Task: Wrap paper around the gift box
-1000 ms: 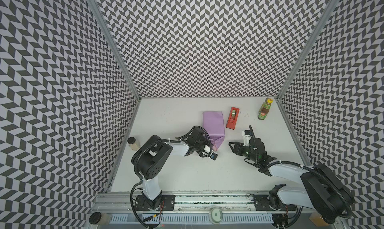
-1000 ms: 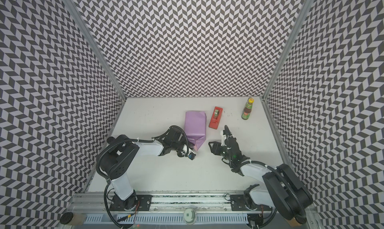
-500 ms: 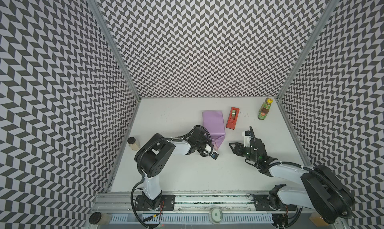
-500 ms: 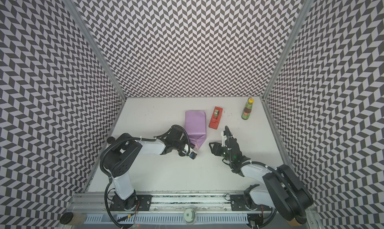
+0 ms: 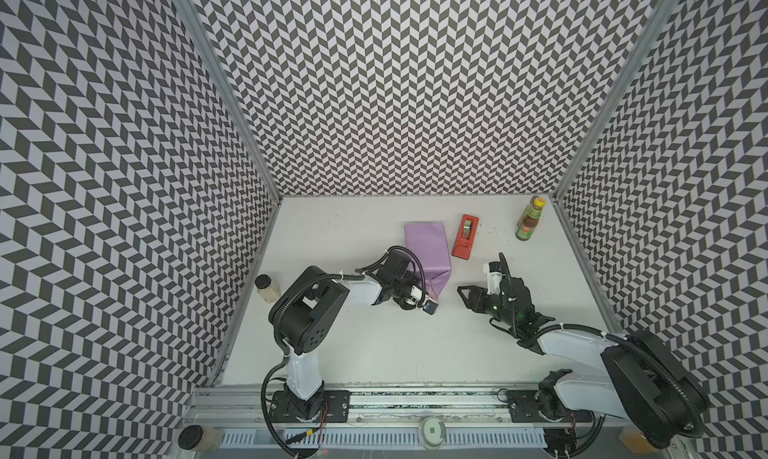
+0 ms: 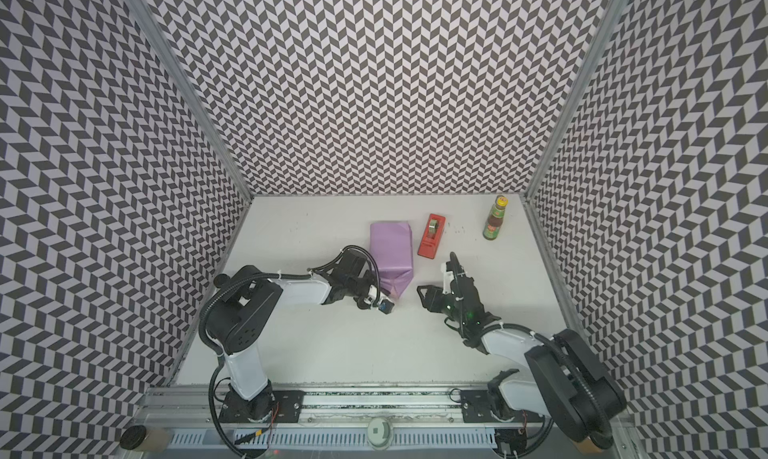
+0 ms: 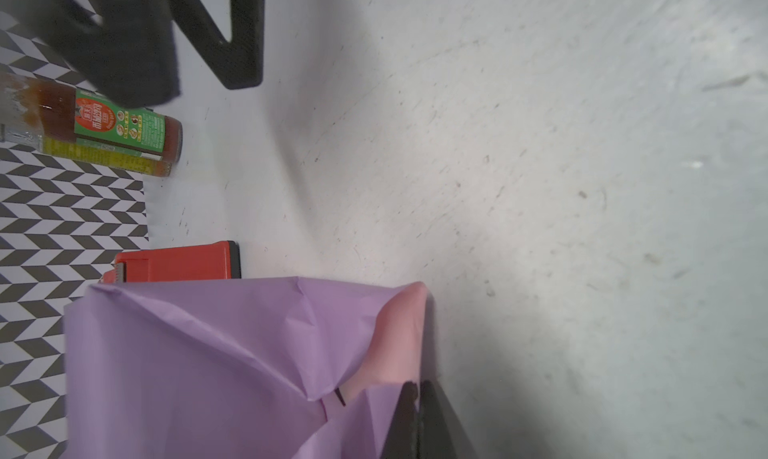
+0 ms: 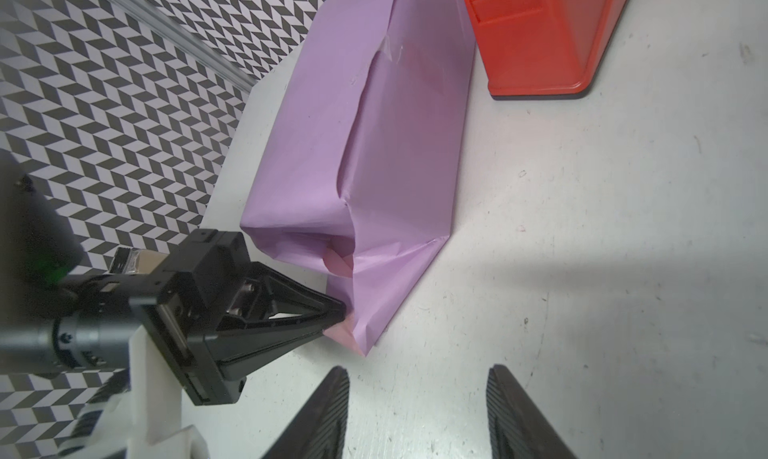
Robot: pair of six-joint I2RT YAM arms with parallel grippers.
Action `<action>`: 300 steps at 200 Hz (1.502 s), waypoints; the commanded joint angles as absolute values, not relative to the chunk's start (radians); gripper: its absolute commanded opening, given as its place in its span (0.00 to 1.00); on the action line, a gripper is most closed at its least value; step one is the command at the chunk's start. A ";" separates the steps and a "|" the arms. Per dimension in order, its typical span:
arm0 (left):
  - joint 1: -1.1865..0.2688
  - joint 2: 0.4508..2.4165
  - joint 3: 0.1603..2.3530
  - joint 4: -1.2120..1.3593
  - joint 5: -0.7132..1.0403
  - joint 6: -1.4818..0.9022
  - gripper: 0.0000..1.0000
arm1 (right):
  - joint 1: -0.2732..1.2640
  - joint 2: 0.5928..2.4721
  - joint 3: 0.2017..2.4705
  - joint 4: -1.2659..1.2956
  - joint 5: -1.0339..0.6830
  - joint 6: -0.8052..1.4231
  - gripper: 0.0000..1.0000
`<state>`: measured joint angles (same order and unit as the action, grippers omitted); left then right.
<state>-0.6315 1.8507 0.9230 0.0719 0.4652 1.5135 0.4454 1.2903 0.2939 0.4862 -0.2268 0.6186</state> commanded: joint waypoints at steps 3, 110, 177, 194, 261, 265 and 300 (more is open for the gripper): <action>-0.601 1.829 0.948 0.029 0.576 1.460 0.00 | 0.445 1.322 0.270 0.605 -0.282 0.612 0.55; -0.502 1.835 0.968 0.043 0.743 1.350 0.00 | 0.544 1.390 0.373 0.570 -0.261 0.420 0.58; -0.476 1.868 0.999 0.013 0.801 1.331 0.00 | 0.686 1.312 0.476 0.528 0.025 -0.064 0.74; -0.469 1.875 1.004 0.015 0.815 1.325 0.00 | 0.692 1.315 0.488 0.536 0.075 -0.181 0.78; -0.448 1.919 1.037 -0.025 0.848 1.337 0.00 | 0.694 1.366 0.481 0.542 0.133 -0.641 0.86; -0.448 1.919 1.037 -0.026 0.848 1.338 0.00 | 0.693 1.371 0.476 0.554 0.136 -0.665 0.87; -0.443 1.925 1.039 -0.030 0.855 1.339 0.00 | 0.686 1.422 0.444 0.643 0.060 -0.843 0.92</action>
